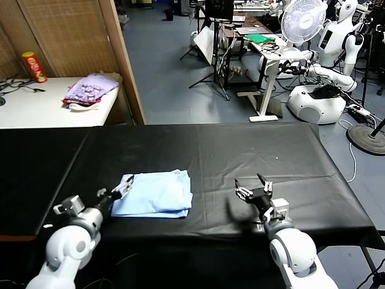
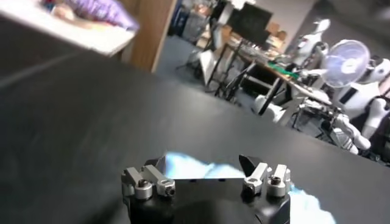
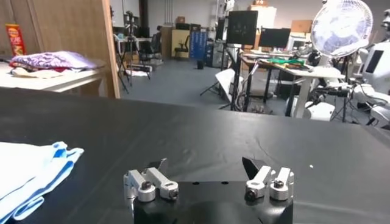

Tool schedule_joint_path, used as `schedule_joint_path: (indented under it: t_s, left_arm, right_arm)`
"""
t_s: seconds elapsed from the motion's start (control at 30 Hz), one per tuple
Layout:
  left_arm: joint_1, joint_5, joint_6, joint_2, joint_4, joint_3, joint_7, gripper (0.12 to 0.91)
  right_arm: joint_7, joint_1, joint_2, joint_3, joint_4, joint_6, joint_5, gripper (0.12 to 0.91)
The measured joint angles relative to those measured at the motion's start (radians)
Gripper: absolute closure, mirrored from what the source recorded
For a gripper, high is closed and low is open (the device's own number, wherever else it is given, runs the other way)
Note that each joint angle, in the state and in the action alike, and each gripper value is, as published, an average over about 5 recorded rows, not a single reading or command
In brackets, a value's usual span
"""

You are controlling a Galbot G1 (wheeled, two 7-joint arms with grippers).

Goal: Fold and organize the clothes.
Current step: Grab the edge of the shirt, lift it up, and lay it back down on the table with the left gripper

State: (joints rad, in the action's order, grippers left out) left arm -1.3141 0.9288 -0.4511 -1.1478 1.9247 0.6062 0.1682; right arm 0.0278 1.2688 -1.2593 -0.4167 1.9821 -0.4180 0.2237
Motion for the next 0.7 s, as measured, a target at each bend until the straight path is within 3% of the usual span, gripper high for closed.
schedule_joint_path:
  t_s: [0.2,0.3,0.53,0.63,0.7]
  left_arm:
    - [-0.022,0.076,0.006,-0.022,-0.033,0.017,0.008,0.233]
    - [-0.027,0.091,0.010,-0.030,-0.043,0.023,0.007,0.282]
    - [-0.025,0.105,0.019,-0.040,-0.056,0.032,0.006,0.621]
    - [-0.023,0.063,0.027,-0.044,-0.049,0.032,0.000,0.788]
    - [-0.022,0.010,0.041,-0.044,-0.040,0.029,-0.008,0.858]
  right_arm:
    - [-0.001,-0.006,-0.004,0.007,-0.007,0.002,0.001,0.227]
    - [-0.001,-0.008,-0.007,0.011,-0.009,0.003,0.000,0.227]
    - [-0.001,-0.003,-0.011,0.012,-0.008,0.005,-0.002,0.227]
    - [0.001,0.000,-0.014,0.010,-0.006,0.005,-0.004,0.227]
    - [0.004,0.002,-0.018,0.008,-0.005,0.005,-0.008,0.227]
